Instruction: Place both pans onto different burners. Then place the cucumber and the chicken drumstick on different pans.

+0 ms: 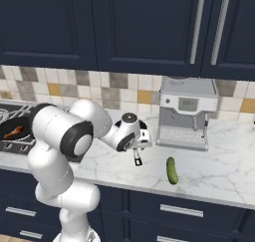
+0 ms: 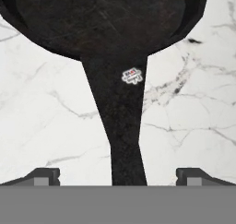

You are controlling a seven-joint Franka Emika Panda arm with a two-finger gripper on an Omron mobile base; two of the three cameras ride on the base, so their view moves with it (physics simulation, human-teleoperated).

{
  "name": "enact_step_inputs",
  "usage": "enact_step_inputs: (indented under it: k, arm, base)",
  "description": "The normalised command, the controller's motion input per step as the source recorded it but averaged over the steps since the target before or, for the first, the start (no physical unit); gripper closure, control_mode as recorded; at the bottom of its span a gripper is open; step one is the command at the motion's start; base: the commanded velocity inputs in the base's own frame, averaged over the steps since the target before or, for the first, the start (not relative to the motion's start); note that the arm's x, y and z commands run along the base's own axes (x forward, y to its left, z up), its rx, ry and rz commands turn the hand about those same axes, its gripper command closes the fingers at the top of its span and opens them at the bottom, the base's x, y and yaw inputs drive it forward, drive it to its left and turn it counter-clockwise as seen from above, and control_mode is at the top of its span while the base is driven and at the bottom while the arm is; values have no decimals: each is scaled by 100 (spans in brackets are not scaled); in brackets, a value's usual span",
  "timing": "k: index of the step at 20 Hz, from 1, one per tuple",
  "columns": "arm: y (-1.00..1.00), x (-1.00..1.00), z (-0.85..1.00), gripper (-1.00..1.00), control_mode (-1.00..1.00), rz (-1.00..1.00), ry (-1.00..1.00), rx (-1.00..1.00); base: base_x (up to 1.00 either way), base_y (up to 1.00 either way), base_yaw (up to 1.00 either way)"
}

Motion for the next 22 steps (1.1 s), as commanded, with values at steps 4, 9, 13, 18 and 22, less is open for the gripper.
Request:
enact_step_inputs:
  k: [4,9,13,18,22]
  arm:
    - [-7,4,-15,-100,-100,1,0,0]
    - [-6,4,-17,-100,-100,1,0,0]
    - [-3,3,-19,100,-100,1,0,0]
    - [0,2,-21,100,-100,2,0,0]
    - [0,0,-14,100,-100,6,0,0]
  base:
    - [0,0,0]
    - [0,0,0]
    - [0,0,0]
    - [0,0,0]
    - [0,0,0]
